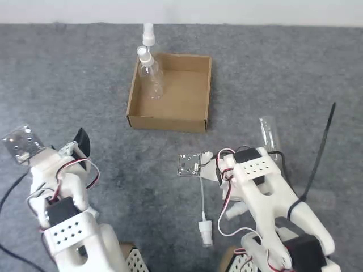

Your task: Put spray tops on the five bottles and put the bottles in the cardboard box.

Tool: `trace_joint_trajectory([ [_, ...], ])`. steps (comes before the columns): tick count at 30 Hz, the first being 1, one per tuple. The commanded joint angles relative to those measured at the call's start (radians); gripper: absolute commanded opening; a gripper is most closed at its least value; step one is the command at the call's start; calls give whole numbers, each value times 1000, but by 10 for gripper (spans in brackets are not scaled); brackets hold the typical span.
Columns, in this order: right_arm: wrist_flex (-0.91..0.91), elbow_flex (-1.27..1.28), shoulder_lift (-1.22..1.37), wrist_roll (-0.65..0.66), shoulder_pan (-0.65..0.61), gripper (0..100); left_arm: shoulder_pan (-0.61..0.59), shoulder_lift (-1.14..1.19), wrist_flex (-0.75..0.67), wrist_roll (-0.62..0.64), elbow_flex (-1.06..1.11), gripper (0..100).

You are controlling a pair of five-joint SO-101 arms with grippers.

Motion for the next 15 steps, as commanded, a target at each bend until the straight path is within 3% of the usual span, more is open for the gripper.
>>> trace_joint_trajectory([
  [1, -19, -18, -48, 6, -10, 143, -2, -12, -28, -11, -10, 283],
  [7, -10, -87, -48, -11, -4, 102, 0, -12, -28, -11, -10, 283],
  [15, -8, -186, -48, -212, -45, 102, 2, -12, -51, -11, 1, 283],
])
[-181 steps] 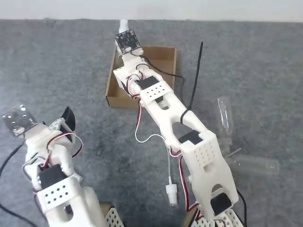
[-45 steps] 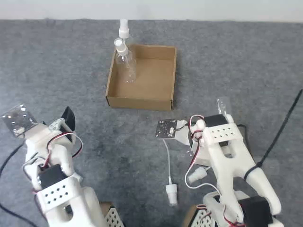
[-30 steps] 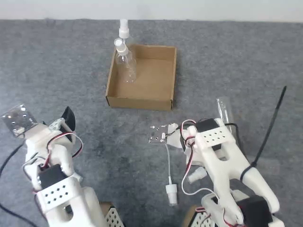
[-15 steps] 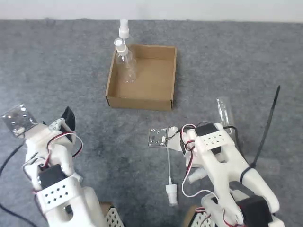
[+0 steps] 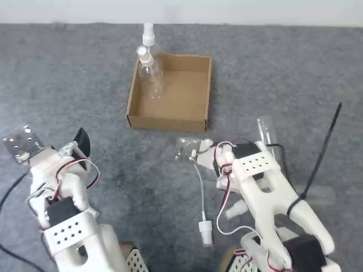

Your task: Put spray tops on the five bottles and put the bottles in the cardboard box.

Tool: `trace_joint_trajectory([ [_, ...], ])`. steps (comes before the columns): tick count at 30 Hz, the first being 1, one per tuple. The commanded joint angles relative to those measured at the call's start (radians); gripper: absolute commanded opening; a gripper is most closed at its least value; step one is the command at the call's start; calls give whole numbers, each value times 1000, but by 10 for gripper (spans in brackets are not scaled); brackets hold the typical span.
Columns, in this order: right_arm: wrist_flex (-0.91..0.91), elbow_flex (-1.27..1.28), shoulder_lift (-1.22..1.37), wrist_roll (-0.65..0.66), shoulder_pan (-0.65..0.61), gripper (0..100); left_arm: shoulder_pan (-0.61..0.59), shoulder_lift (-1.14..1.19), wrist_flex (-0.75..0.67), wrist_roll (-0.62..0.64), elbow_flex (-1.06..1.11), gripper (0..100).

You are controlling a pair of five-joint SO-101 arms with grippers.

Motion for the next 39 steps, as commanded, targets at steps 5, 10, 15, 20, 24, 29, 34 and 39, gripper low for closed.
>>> trace_joint_trajectory([
  [5, -1, -164, -48, -187, -67, 101, 2, -12, -77, -11, 16, 283],
  [10, 96, -272, -48, -315, -145, 101, 2, -12, -75, -11, 16, 283],
  [15, 242, -434, -48, -468, -232, 101, 2, -12, -75, -11, 16, 283],
  [20, 275, -509, -48, -592, -317, 101, 2, -12, -75, -11, 16, 283],
  [24, 266, -509, -48, -674, -378, 101, 2, -12, -75, -11, 16, 283],
  [29, 265, -516, -48, -793, -444, 101, 3, -12, -75, -11, 16, 283],
  [34, 234, -511, -48, -910, -475, 101, 3, -12, -75, -11, 16, 283],
  [39, 200, -508, -48, -994, -441, 102, 3, -12, -75, -11, 16, 283],
])
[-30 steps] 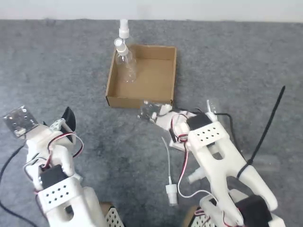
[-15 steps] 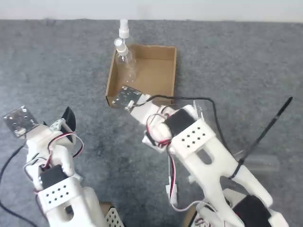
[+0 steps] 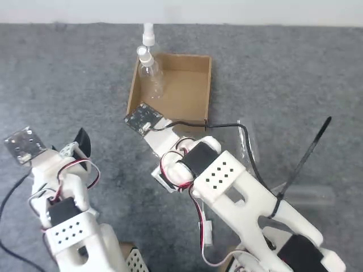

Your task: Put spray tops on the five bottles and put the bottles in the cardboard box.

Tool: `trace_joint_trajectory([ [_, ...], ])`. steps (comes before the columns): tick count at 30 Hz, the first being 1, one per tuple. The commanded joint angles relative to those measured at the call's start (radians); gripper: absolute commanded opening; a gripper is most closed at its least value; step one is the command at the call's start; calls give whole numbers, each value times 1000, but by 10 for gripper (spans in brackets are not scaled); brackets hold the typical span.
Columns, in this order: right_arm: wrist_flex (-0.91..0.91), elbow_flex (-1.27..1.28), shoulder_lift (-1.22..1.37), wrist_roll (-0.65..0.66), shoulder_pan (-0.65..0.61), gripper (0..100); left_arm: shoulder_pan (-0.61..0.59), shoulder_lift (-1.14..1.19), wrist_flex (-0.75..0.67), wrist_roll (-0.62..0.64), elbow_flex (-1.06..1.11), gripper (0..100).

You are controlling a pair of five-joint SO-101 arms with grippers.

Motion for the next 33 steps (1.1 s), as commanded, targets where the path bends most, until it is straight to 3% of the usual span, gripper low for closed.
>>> trace_joint_trajectory([
  [1, -27, -66, -48, -48, 33, 102, 3, -12, -31, -11, -16, 283],
  [8, -18, -52, -48, -78, 131, 102, 3, -12, -31, -11, -16, 283],
  [13, -33, 6, -85, -86, 134, 105, 3, -12, -31, -11, -16, 283],
  [28, -282, 252, -226, -103, 139, 106, 5, -12, -31, -11, -22, 285],
  [33, -344, 298, -226, -103, 156, 106, -3, -9, -26, -87, -62, 284],
])
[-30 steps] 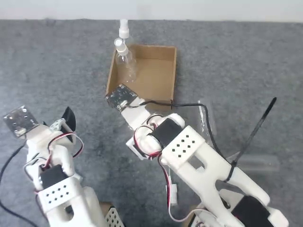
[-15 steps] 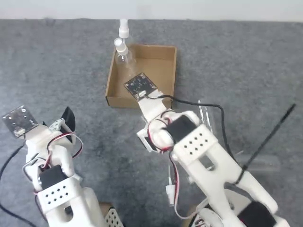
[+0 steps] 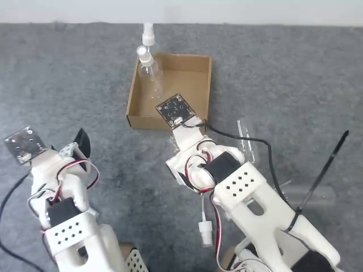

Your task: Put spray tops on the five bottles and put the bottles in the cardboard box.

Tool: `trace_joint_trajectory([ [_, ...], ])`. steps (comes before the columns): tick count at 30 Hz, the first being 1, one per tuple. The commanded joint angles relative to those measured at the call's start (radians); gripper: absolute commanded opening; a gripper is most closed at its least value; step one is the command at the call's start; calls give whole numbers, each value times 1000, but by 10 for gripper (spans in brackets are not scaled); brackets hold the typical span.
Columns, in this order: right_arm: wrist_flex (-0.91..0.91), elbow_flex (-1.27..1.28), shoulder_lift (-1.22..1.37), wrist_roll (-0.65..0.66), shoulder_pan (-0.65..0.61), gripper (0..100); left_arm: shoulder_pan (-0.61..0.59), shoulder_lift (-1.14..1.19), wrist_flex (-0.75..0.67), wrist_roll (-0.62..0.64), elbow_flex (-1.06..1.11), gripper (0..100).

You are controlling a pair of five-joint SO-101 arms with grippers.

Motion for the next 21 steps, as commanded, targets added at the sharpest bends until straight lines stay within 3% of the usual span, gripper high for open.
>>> trace_joint_trajectory([
  [1, -54, -5, -51, -8, 38, 106, 0, -5, -25, -48, -68, 284],
  [7, -79, 5, -51, -9, 74, 106, -14, -3, 118, -147, -171, 283],
  [13, -84, 5, -51, -9, 74, 106, -34, -3, 310, -160, -337, 284],
  [21, -84, 6, -50, -11, 74, 106, -32, -3, 468, -319, -438, 284],
])
